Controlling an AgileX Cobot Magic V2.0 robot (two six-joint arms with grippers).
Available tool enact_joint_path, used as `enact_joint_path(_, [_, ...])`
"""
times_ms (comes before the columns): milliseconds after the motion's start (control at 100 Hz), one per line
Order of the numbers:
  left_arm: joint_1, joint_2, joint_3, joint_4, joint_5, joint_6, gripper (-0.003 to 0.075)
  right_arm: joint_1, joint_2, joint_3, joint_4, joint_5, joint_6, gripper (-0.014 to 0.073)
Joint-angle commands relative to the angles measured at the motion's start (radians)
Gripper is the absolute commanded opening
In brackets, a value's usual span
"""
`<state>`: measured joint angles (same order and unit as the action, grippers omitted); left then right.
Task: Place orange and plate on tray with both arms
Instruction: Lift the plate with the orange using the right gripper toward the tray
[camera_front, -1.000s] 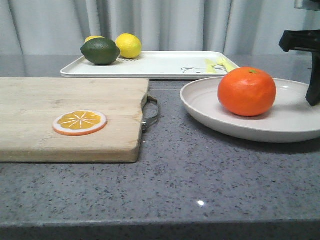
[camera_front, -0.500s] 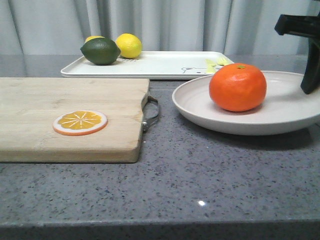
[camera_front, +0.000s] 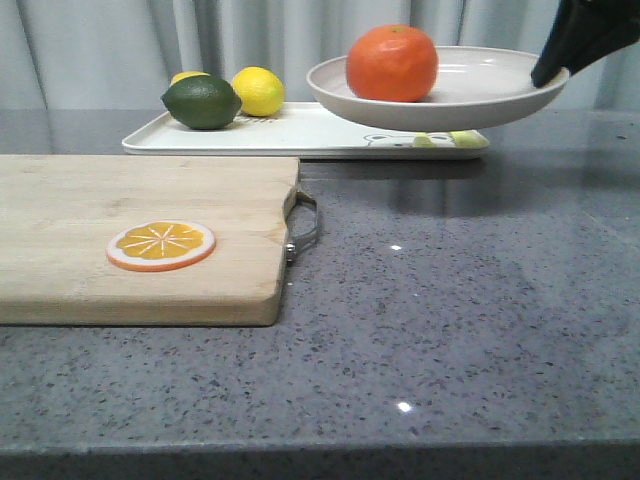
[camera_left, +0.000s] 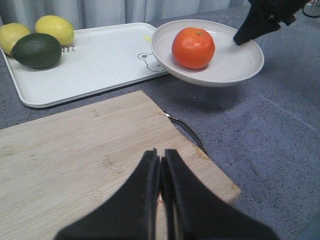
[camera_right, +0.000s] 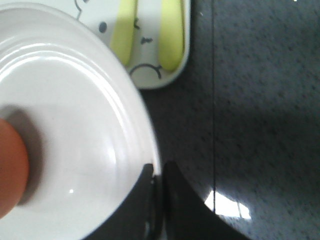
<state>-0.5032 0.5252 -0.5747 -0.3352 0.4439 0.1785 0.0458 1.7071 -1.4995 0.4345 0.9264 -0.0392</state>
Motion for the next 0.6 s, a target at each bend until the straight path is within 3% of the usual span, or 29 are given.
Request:
enact_joint_path(0, [0.003,0.002,-0.026,-0.017,-0.078,0.001,-0.0019,0.015,0.020,-0.124,0.047,0.003,-0.013,-0.0067])
enact_joint_path(590, [0.003,0.002,-0.026,-0.017,-0.078,0.001,-0.0019,0.055,0.446,-0.719,0.050,0.092,0.039,-0.0067])
